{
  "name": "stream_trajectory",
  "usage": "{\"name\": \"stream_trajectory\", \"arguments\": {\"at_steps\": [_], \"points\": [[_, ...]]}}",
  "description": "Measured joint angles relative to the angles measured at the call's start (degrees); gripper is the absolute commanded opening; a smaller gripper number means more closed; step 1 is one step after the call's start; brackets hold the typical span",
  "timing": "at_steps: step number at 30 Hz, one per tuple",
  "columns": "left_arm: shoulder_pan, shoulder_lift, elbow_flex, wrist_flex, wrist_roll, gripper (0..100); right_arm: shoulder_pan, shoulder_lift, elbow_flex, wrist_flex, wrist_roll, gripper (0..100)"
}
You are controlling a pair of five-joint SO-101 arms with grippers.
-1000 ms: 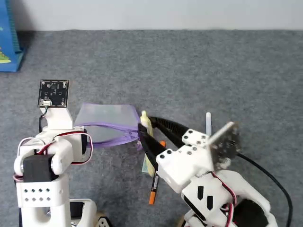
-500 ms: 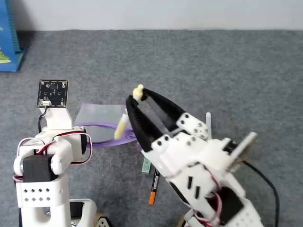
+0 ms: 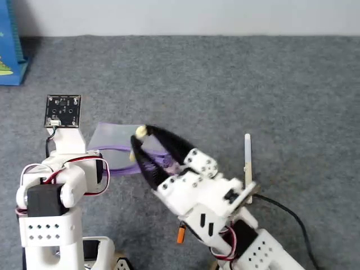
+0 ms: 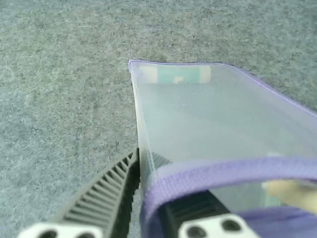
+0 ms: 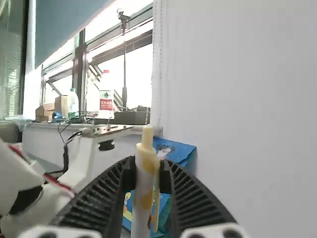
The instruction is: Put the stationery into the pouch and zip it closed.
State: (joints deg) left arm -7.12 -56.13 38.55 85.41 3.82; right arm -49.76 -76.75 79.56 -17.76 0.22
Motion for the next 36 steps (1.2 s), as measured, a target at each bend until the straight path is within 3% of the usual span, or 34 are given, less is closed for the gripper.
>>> {"name": "stream_trajectory", "arguments": {"at_steps": [3,8,21,25,30,36], "points": [[0.0,0.0,0.0,0.0,0.0,1,-1.85,2.29,2.02,-1.58,4.84,3.0],[0.0,0.0,0.0,0.0,0.0,1,-6.24,2.73,2.64,2.73,10.99,16.9],[0.0,0.0,0.0,0.0,0.0,1,-8.09,-2.46,-3.08,20.92,12.92,11.8],[0.0,0.0,0.0,0.0,0.0,1,-2.02,-8.97,-6.51,32.62,6.24,11.8],[0.0,0.0,0.0,0.0,0.0,1,10.73,-13.63,-11.87,52.4,-4.57,11.9],[0.0,0.0,0.0,0.0,0.0,1,24.44,-13.27,-12.31,70.33,-9.49,11.9]]}}
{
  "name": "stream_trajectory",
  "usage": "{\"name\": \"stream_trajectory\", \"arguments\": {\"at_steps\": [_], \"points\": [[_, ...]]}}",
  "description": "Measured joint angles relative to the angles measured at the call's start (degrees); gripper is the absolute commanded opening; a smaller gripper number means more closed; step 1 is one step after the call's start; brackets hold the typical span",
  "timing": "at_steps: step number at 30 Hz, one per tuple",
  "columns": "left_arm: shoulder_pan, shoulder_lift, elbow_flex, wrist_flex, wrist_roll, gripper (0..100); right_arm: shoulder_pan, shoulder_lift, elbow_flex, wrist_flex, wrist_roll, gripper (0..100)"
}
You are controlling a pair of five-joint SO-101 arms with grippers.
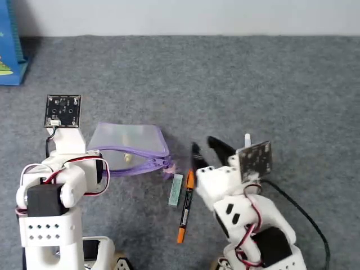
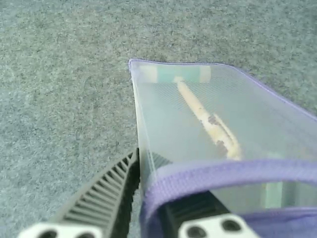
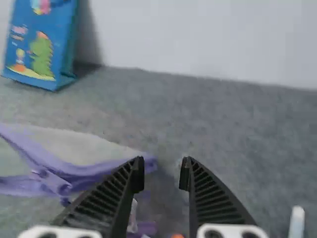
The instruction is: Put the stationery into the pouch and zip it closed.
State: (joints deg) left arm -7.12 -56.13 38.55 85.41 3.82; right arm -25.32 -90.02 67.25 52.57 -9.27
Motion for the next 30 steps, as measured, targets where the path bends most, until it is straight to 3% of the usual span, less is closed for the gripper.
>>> {"name": "stream_trajectory", "arguments": {"at_steps": [7,12,17,30], "points": [[0.0,0.0,0.0,0.0,0.0,1,12.92,9.32,0.0,4.4,-0.18,12.0],[0.0,0.0,0.0,0.0,0.0,1,18.2,22.42,0.0,-1.41,3.6,12.0],[0.0,0.0,0.0,0.0,0.0,1,20.13,38.33,-2.29,-7.12,4.92,12.0],[0.0,0.0,0.0,0.0,0.0,1,26.11,83.08,-30.07,-7.82,5.36,12.0]]}}
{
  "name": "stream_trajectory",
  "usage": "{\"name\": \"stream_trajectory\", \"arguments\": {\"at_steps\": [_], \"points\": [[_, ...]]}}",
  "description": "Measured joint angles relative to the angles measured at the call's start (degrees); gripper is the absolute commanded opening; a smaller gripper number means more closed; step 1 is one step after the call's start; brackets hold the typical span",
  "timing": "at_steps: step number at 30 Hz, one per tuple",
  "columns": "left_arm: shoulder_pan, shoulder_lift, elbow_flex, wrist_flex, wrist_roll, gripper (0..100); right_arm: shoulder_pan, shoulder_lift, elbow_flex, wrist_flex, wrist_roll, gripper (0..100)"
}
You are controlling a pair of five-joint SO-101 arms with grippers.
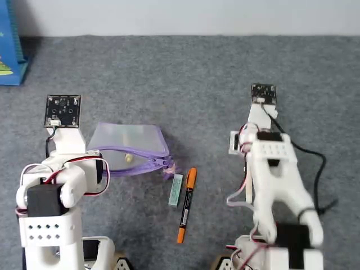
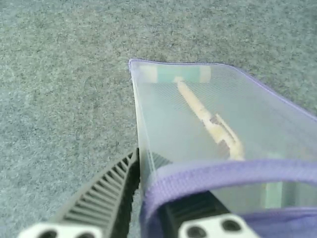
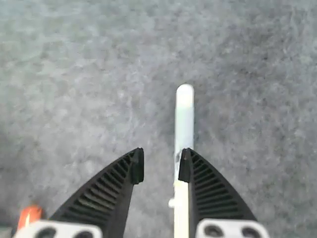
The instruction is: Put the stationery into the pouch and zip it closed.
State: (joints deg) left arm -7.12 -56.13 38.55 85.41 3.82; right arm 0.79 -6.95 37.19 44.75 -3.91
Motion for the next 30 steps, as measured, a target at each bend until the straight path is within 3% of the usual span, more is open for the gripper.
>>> {"name": "stream_trajectory", "arguments": {"at_steps": [20,25,30], "points": [[-0.26,-0.09,1.32,0.0,0.0,1,3.34,26.37,-22.51,0.0,6.86,11.4],[-0.26,-0.09,1.41,0.0,0.0,1,3.96,27.6,-23.56,0.88,9.76,0.3],[-0.26,-0.09,1.41,0.0,0.0,1,4.13,27.69,-25.05,6.51,10.29,0.7]]}}
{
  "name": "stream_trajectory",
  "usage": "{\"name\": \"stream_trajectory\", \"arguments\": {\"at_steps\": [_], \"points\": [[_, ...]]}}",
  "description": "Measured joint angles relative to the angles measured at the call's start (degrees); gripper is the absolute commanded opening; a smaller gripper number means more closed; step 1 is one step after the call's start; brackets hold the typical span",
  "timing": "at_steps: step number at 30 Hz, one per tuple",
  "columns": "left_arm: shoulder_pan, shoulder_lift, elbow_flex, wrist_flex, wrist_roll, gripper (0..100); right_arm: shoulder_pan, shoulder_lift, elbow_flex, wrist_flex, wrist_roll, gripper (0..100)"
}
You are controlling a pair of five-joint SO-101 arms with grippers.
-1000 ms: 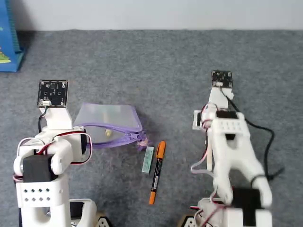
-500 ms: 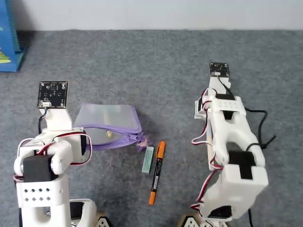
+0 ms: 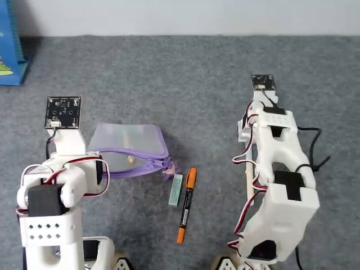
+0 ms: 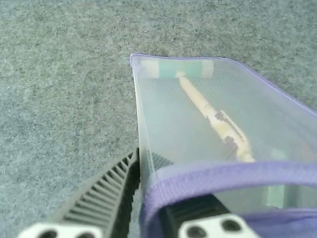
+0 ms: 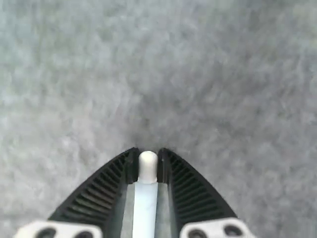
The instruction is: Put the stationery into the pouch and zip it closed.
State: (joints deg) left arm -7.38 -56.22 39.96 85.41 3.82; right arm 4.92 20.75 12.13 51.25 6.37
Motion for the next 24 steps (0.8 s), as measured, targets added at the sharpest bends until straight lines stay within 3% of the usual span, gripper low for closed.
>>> {"name": "stream_trajectory", "arguments": {"at_steps": [7,24], "points": [[0.0,0.0,0.0,0.0,0.0,1,-3.08,-9.76,-0.18,12.92,0.0,0.8],[0.0,0.0,0.0,0.0,0.0,1,-23.03,-66.2,10.2,31.74,0.0,0.7]]}}
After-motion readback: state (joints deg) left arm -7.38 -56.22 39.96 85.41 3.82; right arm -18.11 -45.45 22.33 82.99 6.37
